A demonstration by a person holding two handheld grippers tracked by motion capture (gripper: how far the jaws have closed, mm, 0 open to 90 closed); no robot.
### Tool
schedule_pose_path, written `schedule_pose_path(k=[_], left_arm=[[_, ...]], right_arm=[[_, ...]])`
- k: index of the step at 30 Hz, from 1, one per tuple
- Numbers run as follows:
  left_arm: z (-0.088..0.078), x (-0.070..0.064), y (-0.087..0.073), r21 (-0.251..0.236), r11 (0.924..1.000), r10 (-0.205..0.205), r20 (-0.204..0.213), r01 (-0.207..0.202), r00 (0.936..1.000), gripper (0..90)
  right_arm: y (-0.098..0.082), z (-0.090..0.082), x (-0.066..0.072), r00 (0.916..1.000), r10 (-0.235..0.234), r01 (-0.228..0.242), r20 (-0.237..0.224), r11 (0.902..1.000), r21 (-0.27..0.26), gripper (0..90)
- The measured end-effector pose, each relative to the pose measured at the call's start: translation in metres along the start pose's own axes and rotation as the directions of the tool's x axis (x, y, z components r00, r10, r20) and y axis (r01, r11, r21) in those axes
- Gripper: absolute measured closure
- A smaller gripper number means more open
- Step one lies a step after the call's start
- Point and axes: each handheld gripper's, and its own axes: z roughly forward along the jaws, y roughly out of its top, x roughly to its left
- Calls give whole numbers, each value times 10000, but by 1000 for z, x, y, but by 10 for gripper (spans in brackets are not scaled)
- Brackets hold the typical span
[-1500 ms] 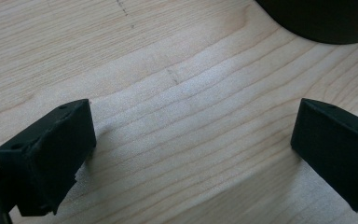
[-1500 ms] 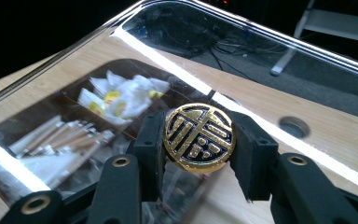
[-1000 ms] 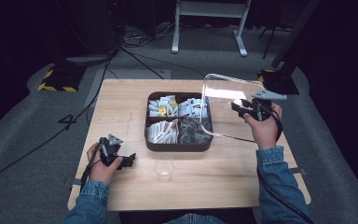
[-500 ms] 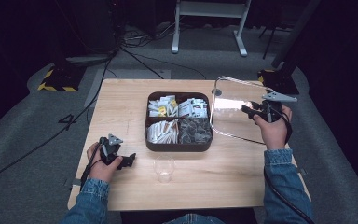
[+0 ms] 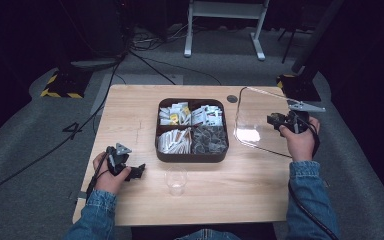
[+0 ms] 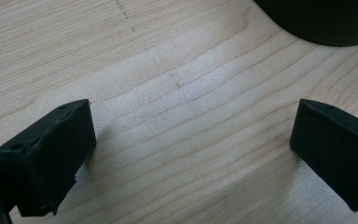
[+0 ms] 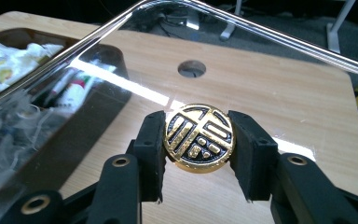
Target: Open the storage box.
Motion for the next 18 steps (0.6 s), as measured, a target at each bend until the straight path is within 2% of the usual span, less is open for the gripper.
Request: schedule_pose_path(k=[12,18], left_arm=[[0,0,0,16,10000,21,-61,-20,10000,5],[0,0,0,15,10000,17,-68,-17,10000,4]], right_arm=[[-23,23,-19,9986,169,-199,509,9981,583,588],[-34,33,-26,9984,296,-337,484,9958,853,588]])
